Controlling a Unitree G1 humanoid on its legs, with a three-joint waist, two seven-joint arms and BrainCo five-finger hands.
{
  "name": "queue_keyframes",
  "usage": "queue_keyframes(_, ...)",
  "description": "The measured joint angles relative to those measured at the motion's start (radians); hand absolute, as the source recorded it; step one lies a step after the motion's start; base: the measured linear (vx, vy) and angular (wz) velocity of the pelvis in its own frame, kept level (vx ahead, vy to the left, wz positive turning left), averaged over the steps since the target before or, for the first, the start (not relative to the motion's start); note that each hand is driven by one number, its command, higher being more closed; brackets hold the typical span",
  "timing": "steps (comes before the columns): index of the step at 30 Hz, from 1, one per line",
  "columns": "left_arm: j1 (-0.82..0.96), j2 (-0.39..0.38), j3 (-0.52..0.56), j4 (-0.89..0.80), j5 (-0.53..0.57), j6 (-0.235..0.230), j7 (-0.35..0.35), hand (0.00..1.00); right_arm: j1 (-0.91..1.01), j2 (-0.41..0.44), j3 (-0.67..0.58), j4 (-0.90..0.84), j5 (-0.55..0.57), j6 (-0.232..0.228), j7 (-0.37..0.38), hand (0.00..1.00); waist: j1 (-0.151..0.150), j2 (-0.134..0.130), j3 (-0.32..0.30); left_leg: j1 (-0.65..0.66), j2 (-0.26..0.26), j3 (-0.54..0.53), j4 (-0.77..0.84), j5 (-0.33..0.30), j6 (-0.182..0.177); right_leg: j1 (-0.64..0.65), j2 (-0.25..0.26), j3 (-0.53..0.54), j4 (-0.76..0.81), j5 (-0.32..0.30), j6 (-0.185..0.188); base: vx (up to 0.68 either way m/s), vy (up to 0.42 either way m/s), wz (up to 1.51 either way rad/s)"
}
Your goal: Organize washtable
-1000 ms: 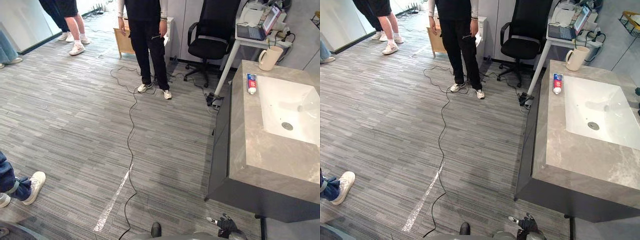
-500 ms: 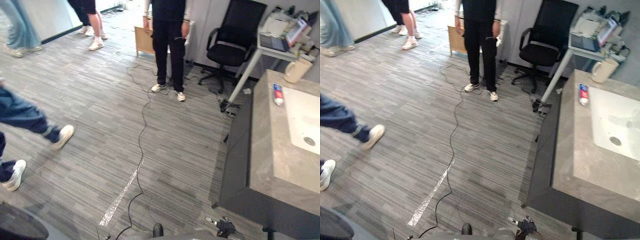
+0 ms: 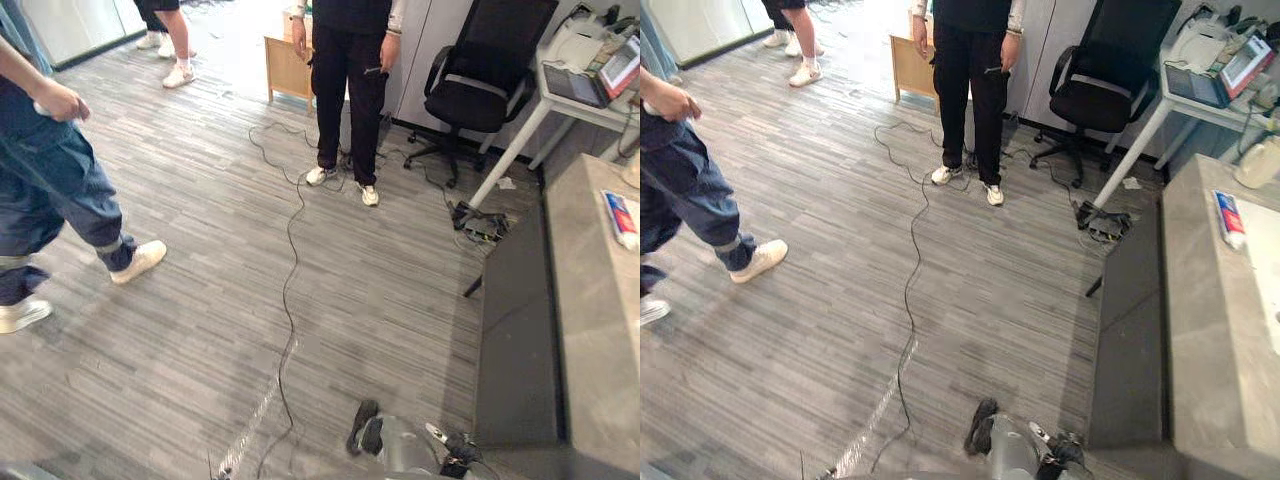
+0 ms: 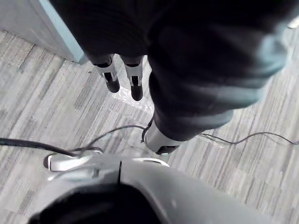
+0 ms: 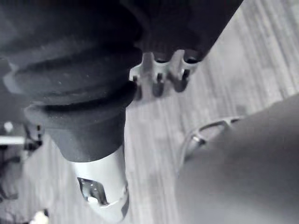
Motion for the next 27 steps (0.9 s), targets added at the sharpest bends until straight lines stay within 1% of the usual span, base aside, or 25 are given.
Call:
queue_keyframes(1, -0.006, -0.020, 0.003, -0.001, 0.010, 0.008, 0.000, 0.00, -0.022, -0.034, 0.035, 0.011, -0.032, 0.008, 0.000, 0.00, 0.000, 0.027, -0.001, -0.064, 0.011, -0.030, 0.190, 0.082, -0.088, 0.038, 0.028, 0.033, -0.009, -0.032, 0.004, 0.74, 0.063, -0.52)
queue_keyframes(2, -0.011, -0.019, -0.002, -0.002, 0.010, 0.011, 0.000, 0.00, -0.023, -0.035, 0.051, 0.012, -0.045, 0.008, -0.002, 0.00, -0.005, 0.029, -0.002, -0.098, 0.006, -0.046, 0.284, 0.107, -0.114, 0.059, 0.028, 0.057, -0.020, -0.046, 0.013, 0.72, 0.094, -0.62)
queue_keyframes(3, -0.011, -0.025, -0.003, -0.009, 0.012, 0.010, 0.003, 0.00, -0.022, -0.035, 0.054, 0.018, -0.052, 0.009, -0.003, 0.00, -0.005, 0.030, -0.001, -0.140, 0.013, -0.046, 0.417, 0.112, -0.123, 0.106, 0.028, 0.083, -0.044, -0.053, 0.028, 0.48, 0.093, -0.39)
queue_keyframes(4, -0.013, -0.024, -0.004, -0.011, 0.012, 0.009, 0.004, 0.00, -0.020, -0.039, 0.065, 0.020, -0.060, 0.010, -0.002, 0.00, -0.006, 0.020, 0.010, -0.172, 0.018, -0.042, 0.519, 0.109, -0.117, 0.165, 0.028, 0.111, -0.072, -0.063, 0.046, 0.65, 0.172, -0.57)
queue_keyframes(5, -0.015, -0.024, -0.012, -0.027, 0.010, 0.009, 0.007, 0.00, -0.019, -0.043, 0.076, 0.041, -0.071, 0.010, -0.004, 0.00, 0.000, 0.023, 0.016, -0.233, 0.038, -0.024, 0.624, 0.088, -0.076, 0.267, 0.027, 0.159, -0.124, -0.077, 0.054, 0.61, 0.197, -0.62)
queue_keyframes(6, -0.009, -0.024, -0.013, -0.047, 0.004, 0.006, 0.007, 0.00, -0.019, -0.045, 0.088, 0.046, -0.081, 0.010, -0.006, 0.00, 0.005, 0.020, 0.017, -0.273, 0.046, -0.015, 0.644, 0.074, -0.052, 0.308, 0.024, 0.195, -0.146, -0.087, 0.060, 0.54, 0.254, -0.84)
queue_keyframes(7, -0.003, -0.025, -0.014, -0.068, -0.004, -0.001, 0.008, 0.00, -0.019, -0.047, 0.101, 0.054, -0.090, 0.008, -0.009, 0.00, 0.011, 0.019, 0.017, -0.338, 0.062, -0.021, 0.642, 0.057, -0.024, 0.346, 0.009, 0.230, -0.157, -0.089, 0.079, 0.39, 0.292, -1.12)
queue_keyframes(8, -0.005, -0.018, -0.006, -0.077, -0.010, -0.008, 0.006, 0.00, -0.016, -0.049, 0.100, 0.060, -0.091, 0.007, -0.014, 0.00, 0.025, 0.015, 0.020, -0.410, 0.067, -0.033, 0.596, 0.049, -0.010, 0.366, -0.009, 0.294, -0.149, -0.110, 0.112, 0.37, 0.332, -1.32)
queue_keyframes(10, -0.010, -0.019, 0.009, -0.073, -0.036, -0.008, 0.003, 0.00, -0.014, -0.041, 0.092, 0.056, -0.090, 0.006, -0.022, 0.00, 0.023, 0.006, 0.031, -0.476, 0.065, -0.122, 0.418, 0.052, -0.025, 0.376, -0.044, 0.394, -0.121, -0.151, 0.185, 0.34, 0.475, -1.46)
queue_keyframes(11, -0.010, -0.026, 0.008, -0.073, -0.061, -0.008, 0.008, 0.00, -0.011, -0.042, 0.092, 0.040, -0.096, 0.003, -0.021, 0.00, 0.024, 0.015, 0.038, -0.471, 0.069, -0.230, 0.215, 0.075, -0.067, 0.371, -0.048, 0.467, -0.082, -0.187, 0.240, 0.30, 0.564, -1.49)
queue_keyframes(12, -0.012, -0.030, 0.011, -0.071, -0.066, -0.011, 0.018, 0.00, -0.009, -0.041, 0.093, 0.026, -0.100, 0.002, -0.022, 0.00, 0.027, 0.023, 0.049, -0.456, 0.086, -0.268, 0.159, 0.140, -0.149, 0.371, -0.042, 0.499, -0.059, -0.203, 0.268, 0.29, 0.569, -1.67)
queue_keyframes(13, -0.007, -0.014, 0.024, -0.063, -0.078, -0.021, 0.037, 0.00, 0.007, -0.025, 0.104, -0.003, -0.103, -0.004, -0.029, 0.00, 0.022, 0.007, 0.041, -0.424, 0.081, -0.200, 0.148, 0.115, -0.150, 0.369, -0.058, 0.548, -0.030, -0.215, 0.280, 0.27, 0.398, -1.28)
queue_keyframes(14, -0.010, -0.014, 0.034, -0.066, -0.084, -0.031, 0.049, 0.00, 0.020, -0.023, 0.122, -0.017, -0.107, -0.006, -0.027, 0.00, 0.023, -0.001, 0.039, -0.402, 0.097, -0.157, 0.129, 0.107, -0.153, 0.347, -0.040, 0.543, 0.024, -0.223, 0.269, 0.37, 0.367, -1.46)
queue_keyframes(15, -0.010, -0.019, 0.036, -0.073, -0.099, -0.054, 0.068, 0.00, 0.028, -0.013, 0.150, -0.045, -0.121, -0.016, -0.029, 0.00, 0.027, -0.005, 0.044, -0.354, 0.120, -0.125, 0.121, 0.157, -0.129, 0.315, 0.024, 0.554, 0.118, -0.235, 0.224, 0.37, 0.273, -1.44)
queue_keyframes(16, -0.014, -0.007, 0.051, -0.087, -0.122, -0.073, 0.076, 0.00, 0.026, 0.003, 0.167, -0.039, -0.134, -0.015, -0.036, 0.00, 0.031, -0.045, 0.046, -0.403, 0.059, -0.189, 0.222, 0.231, -0.047, 0.316, 0.042, 0.582, 0.129, -0.165, 0.176, 0.28, 0.288, -1.48)
queue_keyframes(17, -0.014, -0.006, 0.067, -0.091, -0.135, -0.078, 0.084, 0.00, 0.030, 0.012, 0.165, -0.035, -0.139, -0.017, -0.040, 0.00, 0.043, -0.063, 0.031, -0.425, 0.021, -0.253, 0.249, 0.212, -0.053, 0.301, 0.014, 0.596, 0.112, -0.201, 0.181, 0.20, 0.276, -1.82)
queue_keyframes(18, -0.012, -0.026, 0.088, -0.097, -0.178, -0.079, 0.101, 0.00, 0.027, 0.011, 0.158, -0.029, -0.152, -0.014, -0.043, 0.00, 0.063, -0.050, 0.017, -0.375, 0.017, -0.322, 0.163, 0.103, -0.003, 0.297, 0.021, 0.666, 0.047, -0.223, 0.216, 0.13, 0.249, -1.99)
queue_keyframes(19, -0.021, -0.022, 0.096, -0.094, -0.208, -0.081, 0.110, 0.00, 0.014, 0.011, 0.155, -0.024, -0.167, -0.006, -0.037, 0.00, 0.069, -0.066, 0.021, -0.379, 0.020, -0.246, 0.161, 0.107, 0.027, 0.294, -0.006, 0.693, 0.006, -0.216, 0.229, 0.18, 0.289, -2.04)
queue_keyframes(20, -0.019, -0.023, 0.100, -0.091, -0.223, -0.082, 0.114, 0.00, 0.018, 0.014, 0.147, -0.027, -0.167, -0.006, -0.033, 0.00, 0.070, -0.067, 0.021, -0.376, 0.026, -0.204, 0.165, 0.111, 0.036, 0.283, -0.017, 0.689, 0.017, -0.210, 0.231, 0.17, 0.337, -1.77)
queue_keyframes(21, -0.012, -0.025, 0.108, -0.083, -0.237, -0.082, 0.116, 0.00, 0.028, 0.025, 0.124, -0.029, -0.166, -0.005, -0.024, 0.00, 0.072, -0.071, 0.019, -0.342, 0.025, -0.131, 0.158, 0.109, 0.041, 0.278, -0.042, 0.687, 0.071, -0.204, 0.240, 0.14, 0.373, -1.55)
queue_keyframes(22, -0.014, -0.024, 0.109, -0.068, -0.228, -0.084, 0.116, 0.00, 0.032, 0.024, 0.118, -0.024, -0.164, -0.002, -0.021, 0.00, 0.066, -0.072, 0.017, -0.309, 0.012, -0.080, 0.131, 0.112, 0.049, 0.262, -0.066, 0.671, 0.101, -0.185, 0.261, 0.09, 0.301, -1.30)
queue_keyframes(23, -0.016, -0.021, 0.108, -0.054, -0.215, -0.085, 0.116, 0.00, 0.036, 0.020, 0.117, -0.023, -0.158, -0.002, -0.015, 0.00, 0.053, -0.071, 0.014, -0.288, 0.005, -0.062, 0.104, 0.116, 0.062, 0.254, -0.074, 0.659, 0.119, -0.173, 0.265, 0.05, 0.270, -0.90)
queue_keyframes(24, -0.016, -0.014, 0.106, -0.034, -0.206, -0.085, 0.116, 0.00, 0.037, 0.021, 0.116, -0.030, -0.153, -0.007, 0.000, 0.00, 0.029, -0.070, 0.010, -0.246, -0.008, -0.028, 0.034, 0.128, 0.097, 0.222, -0.086, 0.651, 0.169, -0.148, 0.238, 0.05, 0.222, -0.55)
queue_keyframes(25, -0.025, -0.009, 0.106, -0.018, -0.184, -0.083, 0.114, 0.00, 0.036, 0.018, 0.104, -0.037, -0.144, -0.012, 0.012, 0.00, 0.009, -0.070, 0.008, -0.212, -0.013, 0.003, -0.017, 0.139, 0.115, 0.178, -0.093, 0.632, 0.244, -0.126, 0.217, 0.05, 0.195, -0.56)
queue_keyframes(27, -0.029, -0.002, 0.100, 0.006, -0.161, -0.076, 0.109, 0.00, 0.036, 0.024, 0.070, -0.040, -0.118, -0.016, 0.019, 0.00, -0.005, -0.071, 0.007, -0.165, -0.021, 0.036, -0.064, 0.148, 0.124, 0.139, -0.104, 0.598, 0.337, -0.102, 0.202, 0.04, 0.124, -0.59)
